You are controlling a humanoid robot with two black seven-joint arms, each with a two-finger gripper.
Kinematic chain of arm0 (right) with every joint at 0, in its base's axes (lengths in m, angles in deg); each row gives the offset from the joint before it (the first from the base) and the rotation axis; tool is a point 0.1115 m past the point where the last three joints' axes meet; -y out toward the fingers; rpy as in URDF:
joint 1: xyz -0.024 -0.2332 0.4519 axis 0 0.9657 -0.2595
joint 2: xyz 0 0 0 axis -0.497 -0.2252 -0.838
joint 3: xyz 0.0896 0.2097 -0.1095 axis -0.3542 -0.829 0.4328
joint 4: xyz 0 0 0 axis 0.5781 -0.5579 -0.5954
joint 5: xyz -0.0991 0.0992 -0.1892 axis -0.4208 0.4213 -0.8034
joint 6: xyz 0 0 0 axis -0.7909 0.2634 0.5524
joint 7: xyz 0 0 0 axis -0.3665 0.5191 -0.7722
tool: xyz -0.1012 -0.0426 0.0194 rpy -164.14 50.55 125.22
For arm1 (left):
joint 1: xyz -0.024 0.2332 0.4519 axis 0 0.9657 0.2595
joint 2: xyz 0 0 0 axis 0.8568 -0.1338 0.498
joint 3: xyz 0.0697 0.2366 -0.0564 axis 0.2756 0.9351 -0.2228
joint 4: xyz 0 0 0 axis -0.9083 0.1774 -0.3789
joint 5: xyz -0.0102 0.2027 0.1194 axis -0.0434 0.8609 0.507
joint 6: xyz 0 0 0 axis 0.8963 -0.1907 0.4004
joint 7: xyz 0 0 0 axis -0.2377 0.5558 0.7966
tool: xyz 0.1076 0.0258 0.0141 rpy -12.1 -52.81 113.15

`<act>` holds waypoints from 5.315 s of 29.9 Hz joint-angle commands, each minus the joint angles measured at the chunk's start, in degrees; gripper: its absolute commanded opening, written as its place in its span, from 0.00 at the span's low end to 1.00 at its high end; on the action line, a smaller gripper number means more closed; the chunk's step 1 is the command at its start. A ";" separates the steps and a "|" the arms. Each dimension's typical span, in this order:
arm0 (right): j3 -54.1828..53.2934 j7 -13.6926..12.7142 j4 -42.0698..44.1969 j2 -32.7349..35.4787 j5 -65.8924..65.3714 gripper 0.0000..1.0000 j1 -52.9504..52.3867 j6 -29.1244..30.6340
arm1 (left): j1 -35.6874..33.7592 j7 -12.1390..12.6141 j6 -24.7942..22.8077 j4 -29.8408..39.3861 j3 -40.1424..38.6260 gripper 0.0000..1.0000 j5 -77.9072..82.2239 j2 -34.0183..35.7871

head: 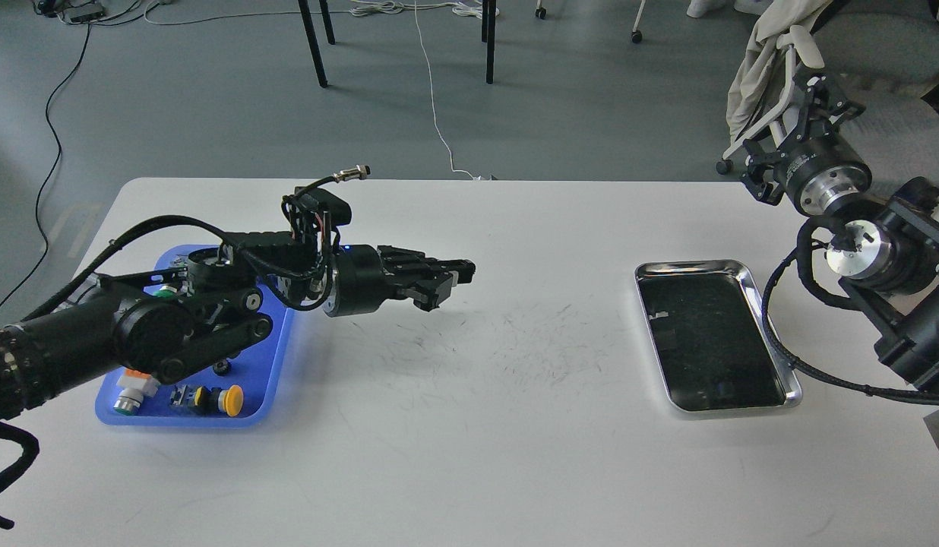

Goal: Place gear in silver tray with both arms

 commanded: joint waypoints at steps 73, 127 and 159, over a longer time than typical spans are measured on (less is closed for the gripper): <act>4.64 -0.42 1.13 1.34 0.06 0.99 0.09 0.58 | 4.42 0.00 -2.37 -20.28 4.48 0.12 -6.30 -21.84; 11.76 -0.16 -3.70 4.24 -1.08 0.99 -3.51 2.86 | -1.99 0.00 -3.69 -22.22 -8.78 0.70 -27.21 -18.16; 26.68 0.45 -18.56 13.73 -35.87 0.97 -10.27 13.84 | 0.11 0.00 -8.44 -24.50 -12.39 0.98 -62.36 2.68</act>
